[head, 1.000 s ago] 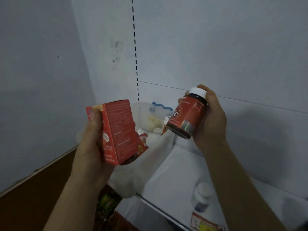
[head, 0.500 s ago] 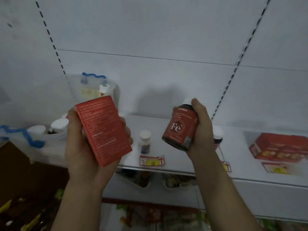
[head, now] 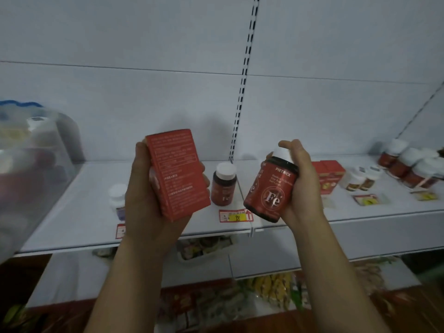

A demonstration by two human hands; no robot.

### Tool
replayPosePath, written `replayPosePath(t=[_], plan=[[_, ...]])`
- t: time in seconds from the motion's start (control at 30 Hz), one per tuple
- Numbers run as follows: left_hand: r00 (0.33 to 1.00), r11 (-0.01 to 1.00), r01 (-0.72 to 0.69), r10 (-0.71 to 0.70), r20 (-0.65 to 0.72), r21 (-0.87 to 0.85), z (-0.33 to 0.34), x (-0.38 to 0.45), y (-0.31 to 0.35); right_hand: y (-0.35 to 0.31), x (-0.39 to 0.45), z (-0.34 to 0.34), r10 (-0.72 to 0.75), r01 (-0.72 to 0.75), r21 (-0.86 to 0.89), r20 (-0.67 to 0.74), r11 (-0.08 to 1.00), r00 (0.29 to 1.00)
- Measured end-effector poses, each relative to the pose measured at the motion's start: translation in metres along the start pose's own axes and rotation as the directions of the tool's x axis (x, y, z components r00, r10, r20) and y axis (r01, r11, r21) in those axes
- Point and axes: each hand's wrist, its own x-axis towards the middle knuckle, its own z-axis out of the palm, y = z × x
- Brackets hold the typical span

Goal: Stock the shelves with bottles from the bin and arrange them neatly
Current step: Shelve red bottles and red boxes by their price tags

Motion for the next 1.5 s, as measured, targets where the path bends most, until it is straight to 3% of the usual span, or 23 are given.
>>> replayPosePath(t=[0.1,0.23,0.4,0.47,0.57,0.73,0.83,1.23,1.5], plan=[[0.999,1.0,0.004,-0.003,0.042,-0.02,0.018,0.013,-0.018,-0.007,0.017,-0.023,0.003,-0.002,-0.025,0.022,1.0,1.0],[0.999,0.999,0.027,-0.027,-0.022,-0.021,0.028,0.03,-0.038,-0.014,0.041,-0.041,0.042,-0.037,-0.053,0.108,0.998,0.993],[0.996,0.999,-0.032,0.031,-0.083,-0.019,0.029,0.044,-0.052,-0.018,0.084,-0.051,0.038,0.056,-0.322,0.278,0.945,0.96],[0.991,0.998,-0.065,0.067,-0.115,0.018,0.023,0.048,-0.056,-0.019,0.102,-0.053,0.004,0.214,-0.529,0.381,0.821,0.924],[0.978,0.994,-0.096,0.103,-0.184,0.047,0.013,0.05,-0.062,-0.022,0.125,-0.053,0.066,0.454,-0.73,0.559,0.511,0.826],[0.958,0.995,-0.075,0.089,-0.274,0.062,0.001,0.048,-0.073,-0.017,0.15,-0.048,0.283,0.7,-0.703,0.701,0.121,0.655],[0.959,0.997,-0.047,0.062,-0.277,0.059,-0.002,0.047,-0.074,-0.007,0.16,-0.046,0.32,0.739,-0.674,0.701,0.004,0.638],[0.972,1.0,0.009,-0.002,-0.234,0.029,-0.005,0.05,-0.069,0.015,0.161,-0.031,0.303,0.675,-0.732,0.625,-0.096,0.72],[0.97,0.999,0.036,-0.036,-0.24,-0.006,-0.002,0.049,-0.071,0.024,0.159,-0.04,0.327,0.647,-0.76,0.598,-0.061,0.732]])
